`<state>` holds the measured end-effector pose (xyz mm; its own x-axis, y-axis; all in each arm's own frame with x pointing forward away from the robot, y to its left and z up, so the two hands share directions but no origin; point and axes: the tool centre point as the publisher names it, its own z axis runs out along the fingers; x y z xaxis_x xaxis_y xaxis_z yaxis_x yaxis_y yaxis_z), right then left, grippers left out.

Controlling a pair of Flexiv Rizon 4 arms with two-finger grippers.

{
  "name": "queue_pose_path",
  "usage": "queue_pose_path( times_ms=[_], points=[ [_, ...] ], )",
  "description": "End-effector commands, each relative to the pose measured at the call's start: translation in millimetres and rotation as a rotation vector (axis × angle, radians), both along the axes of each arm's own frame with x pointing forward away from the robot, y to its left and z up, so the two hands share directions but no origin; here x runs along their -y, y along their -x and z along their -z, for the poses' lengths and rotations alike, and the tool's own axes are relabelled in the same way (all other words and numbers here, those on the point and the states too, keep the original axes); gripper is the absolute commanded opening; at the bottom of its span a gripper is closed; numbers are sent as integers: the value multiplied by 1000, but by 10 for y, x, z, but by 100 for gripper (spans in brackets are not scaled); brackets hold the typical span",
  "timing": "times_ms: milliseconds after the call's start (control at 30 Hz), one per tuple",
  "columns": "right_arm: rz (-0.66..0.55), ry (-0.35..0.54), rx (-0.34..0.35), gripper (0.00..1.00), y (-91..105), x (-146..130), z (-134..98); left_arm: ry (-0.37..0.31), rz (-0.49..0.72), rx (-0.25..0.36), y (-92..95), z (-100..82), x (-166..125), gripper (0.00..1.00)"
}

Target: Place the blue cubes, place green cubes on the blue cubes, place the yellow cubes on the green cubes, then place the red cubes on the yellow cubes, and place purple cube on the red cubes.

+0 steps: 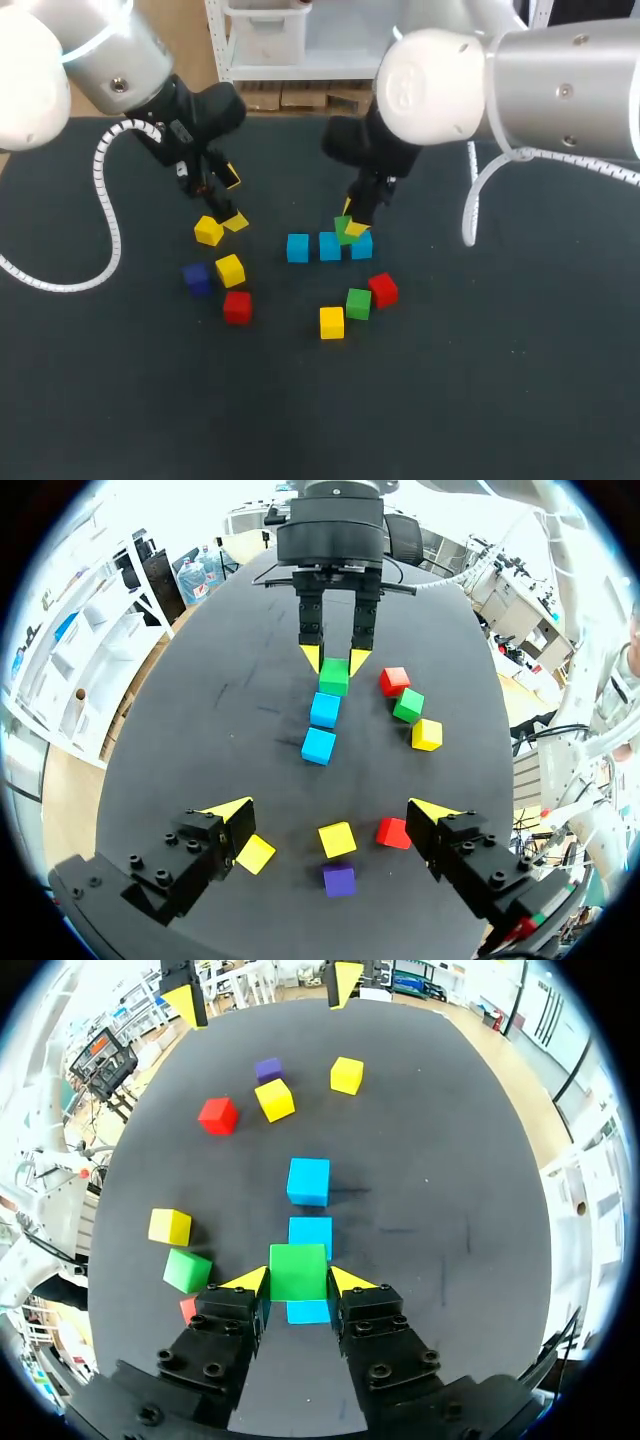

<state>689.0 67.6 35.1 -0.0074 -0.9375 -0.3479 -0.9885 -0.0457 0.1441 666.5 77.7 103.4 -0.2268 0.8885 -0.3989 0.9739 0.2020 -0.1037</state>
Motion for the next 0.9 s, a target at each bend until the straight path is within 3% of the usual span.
queue_pose_path(
  times_ms=[33,900],
  points=[
    [-1,2,0,0,-16,-25,11,3,2,1,-4,6,-6,100],
    [9,16,-15,0,-86,-31,55,3,2,1,-4,6,-6,100]
  ],
)
